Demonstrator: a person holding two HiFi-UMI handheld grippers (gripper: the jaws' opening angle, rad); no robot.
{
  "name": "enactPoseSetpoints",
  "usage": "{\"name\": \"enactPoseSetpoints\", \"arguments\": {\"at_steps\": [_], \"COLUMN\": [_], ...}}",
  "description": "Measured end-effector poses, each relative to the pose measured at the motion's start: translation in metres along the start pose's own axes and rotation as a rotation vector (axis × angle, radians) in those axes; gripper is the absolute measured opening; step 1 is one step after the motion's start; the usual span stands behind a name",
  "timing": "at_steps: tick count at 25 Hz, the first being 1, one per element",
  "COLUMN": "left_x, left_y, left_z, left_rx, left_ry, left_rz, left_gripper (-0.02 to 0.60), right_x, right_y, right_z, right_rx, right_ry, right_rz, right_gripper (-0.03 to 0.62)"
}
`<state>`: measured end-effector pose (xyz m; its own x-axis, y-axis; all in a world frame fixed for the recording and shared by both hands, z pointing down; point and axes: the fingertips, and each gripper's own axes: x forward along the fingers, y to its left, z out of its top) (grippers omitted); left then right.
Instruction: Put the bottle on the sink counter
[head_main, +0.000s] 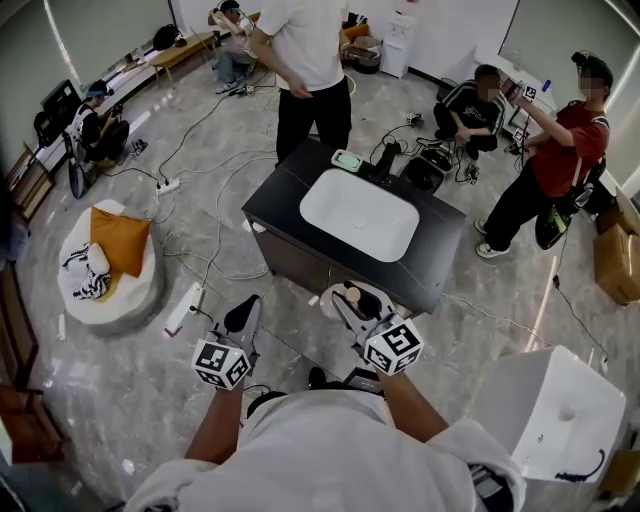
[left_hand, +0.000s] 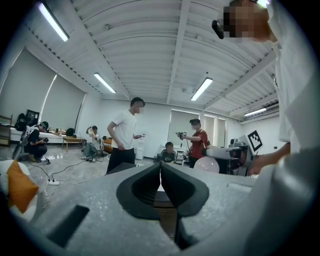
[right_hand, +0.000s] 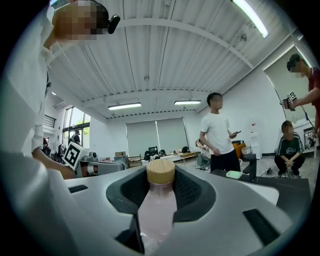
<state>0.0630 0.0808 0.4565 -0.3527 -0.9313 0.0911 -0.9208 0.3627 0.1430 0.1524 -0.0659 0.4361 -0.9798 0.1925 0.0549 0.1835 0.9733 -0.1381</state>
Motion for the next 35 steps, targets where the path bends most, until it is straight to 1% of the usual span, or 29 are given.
{"name": "enactPoseSetpoints", "arguments": {"at_steps": [7, 13, 17, 22, 28, 33, 35], "left_x": [0.018, 0.028, 0.04, 0.067, 0.109, 0.132, 0.137], "left_y": [0.012, 0.035, 0.055, 0.089, 0.133, 0.171, 0.187], "left_z": [-0.002, 0.001, 0.003, 0.008, 0.018, 0.034, 0.038], "left_rx": [-0.001, -0.015, -0.024, -0.03, -0.043, -0.043, -0.046], "left_ry": [0.019, 0.017, 0.01, -0.001, -0.002, -0.015, -0.02], "left_rz": [0.015, 0.039, 0.037, 0.011, -0.05, -0.096, -0.108], "left_gripper": [0.017, 0.017, 0.017, 0.017, 0.017, 0.017, 0.017], "right_x": [0.015, 0.034, 0.049, 0.079, 0.13, 0.171, 0.186], "right_y": [-0.02, -0.034, -0.044, -0.062, -0.083, -0.097, -0.099], "right_z": [-0.005, -0.006, -0.007, -0.005, 0.007, 0.023, 0.026], "right_rx": [0.026, 0.039, 0.036, 0.032, 0.02, 0.066, 0.058], "right_ry": [0.009, 0.03, 0.039, 0.044, 0.04, 0.011, 0.013], "right_rz": [0.011, 0.008, -0.01, -0.034, -0.068, -0.098, -0.113], "right_gripper": [0.127, 0.127, 0.127, 0.127, 0.127, 0.127, 0.127]}}
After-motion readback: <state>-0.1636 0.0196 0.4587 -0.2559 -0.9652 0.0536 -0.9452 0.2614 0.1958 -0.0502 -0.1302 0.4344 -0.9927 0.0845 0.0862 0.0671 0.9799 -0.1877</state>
